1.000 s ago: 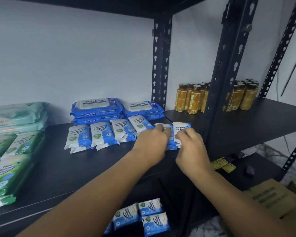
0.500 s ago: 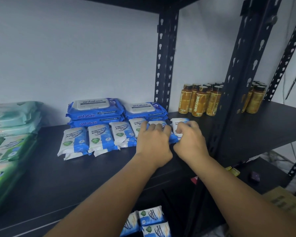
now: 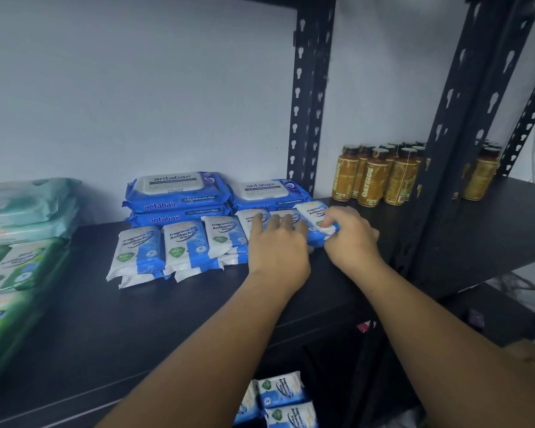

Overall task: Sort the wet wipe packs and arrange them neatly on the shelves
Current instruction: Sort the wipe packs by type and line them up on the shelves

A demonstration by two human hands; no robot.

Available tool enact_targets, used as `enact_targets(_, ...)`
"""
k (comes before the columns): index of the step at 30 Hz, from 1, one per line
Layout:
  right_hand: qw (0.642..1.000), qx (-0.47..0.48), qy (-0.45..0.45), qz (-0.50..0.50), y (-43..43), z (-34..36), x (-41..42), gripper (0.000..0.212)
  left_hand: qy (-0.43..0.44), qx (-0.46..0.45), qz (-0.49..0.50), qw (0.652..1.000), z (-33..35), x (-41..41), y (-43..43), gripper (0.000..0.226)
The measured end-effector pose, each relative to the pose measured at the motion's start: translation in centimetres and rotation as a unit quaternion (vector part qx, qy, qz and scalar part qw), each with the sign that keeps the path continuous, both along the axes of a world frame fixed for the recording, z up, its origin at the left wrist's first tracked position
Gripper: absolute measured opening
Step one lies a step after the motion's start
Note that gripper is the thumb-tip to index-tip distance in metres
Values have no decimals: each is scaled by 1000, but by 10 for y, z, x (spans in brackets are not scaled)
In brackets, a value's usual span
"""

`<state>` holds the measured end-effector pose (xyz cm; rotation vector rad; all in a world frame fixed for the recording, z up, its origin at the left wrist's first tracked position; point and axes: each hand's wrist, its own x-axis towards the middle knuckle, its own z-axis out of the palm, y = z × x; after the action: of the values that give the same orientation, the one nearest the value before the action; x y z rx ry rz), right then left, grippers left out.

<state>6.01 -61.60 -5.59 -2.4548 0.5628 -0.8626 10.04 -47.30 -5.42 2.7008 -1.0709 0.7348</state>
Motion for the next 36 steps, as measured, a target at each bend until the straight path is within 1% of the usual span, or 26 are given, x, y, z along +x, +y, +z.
enact_targets(3, 997, 12, -60, 48, -4, -2, -2, 30, 18, -12, 6, 1000, 1, 0, 5, 58)
enact_targets(5, 995, 5, -78, 59, -4, -2, -2, 26, 21, -2, 15, 1000, 3, 0, 6, 59)
enact_targets(8, 997, 21, -59, 41, -5, 0, 1, 20, 33, 15, 49, 998, 7, 4, 3, 62)
enact_targets(11, 997, 0, -46, 57, -8, -2, 3, 22, 41, 41, 73, 996, 9, 3, -2, 62)
enact_targets(13, 997, 3, -46, 56, -7, -1, 2, 24, 37, 56, 79, 995, 8, 2, -4, 62)
enact_targets(18, 999, -6, -46, -8, -1, 1, 0, 23, 42, 85, 80, 992, 5, 3, -1, 66)
enact_targets(19, 999, 0, -48, -14, -1, 1, 0, 23, 48, 74, 67, 994, 6, 2, 0, 66)
enact_targets(21, 999, 13, -49, -13, -2, 1, -1, 22, 51, 15, 18, 998, 6, 2, 3, 62)
enact_targets(23, 999, 11, -49, -4, -2, 1, -1, 23, 20, -50, -23, 998, 6, 6, 5, 46)
enact_targets(24, 999, 8, -52, 2, -2, 0, -1, 24, 5, -64, -29, 998, 6, 8, 5, 36)
enact_targets(26, 998, 2, -60, 12, -3, -1, 0, 23, 7, -48, -17, 999, 6, 12, 4, 22)
enact_targets(28, 998, -5, -57, 15, -4, -2, 1, 23, 11, -29, -4, 1000, 6, 14, 2, 17)
enact_targets(32, 998, -40, -51, 1, -1, 0, -1, 26, -19, -32, -10, 999, 3, 14, 3, 20)
enact_targets(34, 994, -75, -84, 1, 6, 2, -9, 33, -32, -57, -39, 997, 2, 8, 8, 28)
enact_targets(36, 985, -90, -140, 37, 18, 4, -24, 36, -35, -86, -82, 992, 2, -4, 21, 39)
